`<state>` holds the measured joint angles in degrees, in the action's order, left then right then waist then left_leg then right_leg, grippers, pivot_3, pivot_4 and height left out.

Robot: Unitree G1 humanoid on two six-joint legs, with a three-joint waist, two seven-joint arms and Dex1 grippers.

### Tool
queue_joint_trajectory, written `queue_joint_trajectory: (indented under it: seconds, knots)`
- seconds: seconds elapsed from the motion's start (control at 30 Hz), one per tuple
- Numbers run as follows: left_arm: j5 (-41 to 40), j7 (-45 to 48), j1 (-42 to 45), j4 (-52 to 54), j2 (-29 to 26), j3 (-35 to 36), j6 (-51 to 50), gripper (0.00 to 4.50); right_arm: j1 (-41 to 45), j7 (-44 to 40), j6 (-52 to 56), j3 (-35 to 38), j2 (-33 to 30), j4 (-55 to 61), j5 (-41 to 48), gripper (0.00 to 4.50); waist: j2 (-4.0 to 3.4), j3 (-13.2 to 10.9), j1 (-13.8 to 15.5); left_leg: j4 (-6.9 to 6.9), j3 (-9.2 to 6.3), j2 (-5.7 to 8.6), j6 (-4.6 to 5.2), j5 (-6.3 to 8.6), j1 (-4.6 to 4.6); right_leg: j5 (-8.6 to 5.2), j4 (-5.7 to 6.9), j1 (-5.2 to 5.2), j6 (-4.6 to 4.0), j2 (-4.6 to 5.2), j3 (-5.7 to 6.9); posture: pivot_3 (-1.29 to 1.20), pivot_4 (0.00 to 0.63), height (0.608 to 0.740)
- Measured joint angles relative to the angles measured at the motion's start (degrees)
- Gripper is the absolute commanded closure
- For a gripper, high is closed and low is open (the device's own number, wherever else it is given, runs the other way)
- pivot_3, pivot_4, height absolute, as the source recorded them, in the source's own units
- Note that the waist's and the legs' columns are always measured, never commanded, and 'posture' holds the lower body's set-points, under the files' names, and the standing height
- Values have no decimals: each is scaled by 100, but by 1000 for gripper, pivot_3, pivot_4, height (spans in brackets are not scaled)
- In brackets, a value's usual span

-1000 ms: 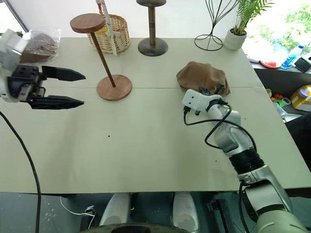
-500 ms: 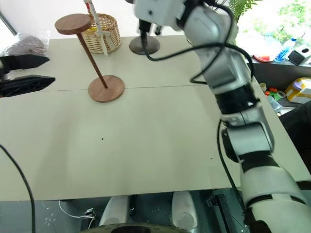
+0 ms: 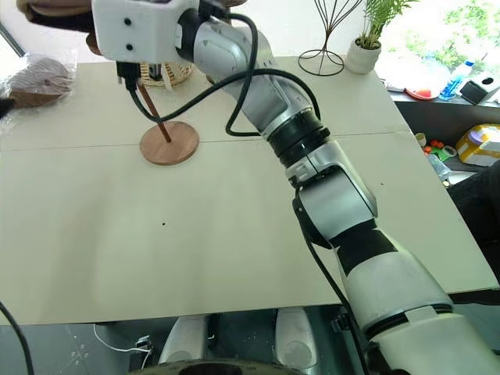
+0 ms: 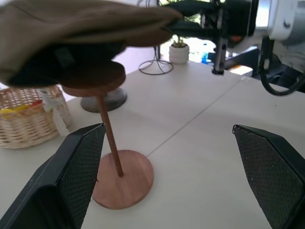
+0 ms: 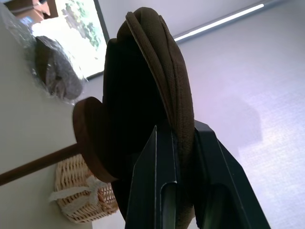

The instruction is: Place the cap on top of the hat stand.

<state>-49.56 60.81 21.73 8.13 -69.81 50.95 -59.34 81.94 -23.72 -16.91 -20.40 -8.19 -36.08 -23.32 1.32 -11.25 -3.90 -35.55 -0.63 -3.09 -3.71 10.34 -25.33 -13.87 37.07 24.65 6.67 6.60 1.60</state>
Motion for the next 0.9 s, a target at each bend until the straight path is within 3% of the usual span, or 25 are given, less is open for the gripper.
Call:
queue_joint_trajectory:
  seconds: [0.17,0.4,0.43,0.5,0.63,0.9]
  knots:
    - [4,-111,-2,-163,-9,135,-8,0,-504,-222,-26,-260,76,207,-41,4472,0,0,-8,0,0,-1,-2,-1,3,0,4,0,0,-2,0,0,150,728]
    - [-57,-240,154,-394,-10,157,8,0,-589,-241,19,-382,111,119,-79,4472,1,0,-5,0,0,-1,-3,-2,3,0,3,0,0,-2,0,0,150,728]
    - [-72,-241,160,-430,-10,157,13,0,-615,-263,29,-393,113,83,-78,3626,1,0,-5,0,0,-1,-3,-2,3,0,3,0,0,-2,0,0,150,728]
    - [-82,-246,160,-503,-11,157,20,0,-692,-325,59,-397,114,61,-67,2797,1,0,-5,0,0,-1,-3,-2,3,0,3,0,0,-2,0,0,150,728]
    - [-100,-257,268,-582,-11,82,121,0,-765,-455,184,-389,110,47,-40,719,0,0,-4,1,0,-1,-3,-2,2,0,3,0,0,-2,1,0,150,728]
    - [-118,-176,349,-436,-31,-552,315,0,-1484,-1183,793,-116,-254,1496,472,719,2,1,36,-2,0,0,-4,-2,2,1,1,-4,0,-1,0,0,150,728]
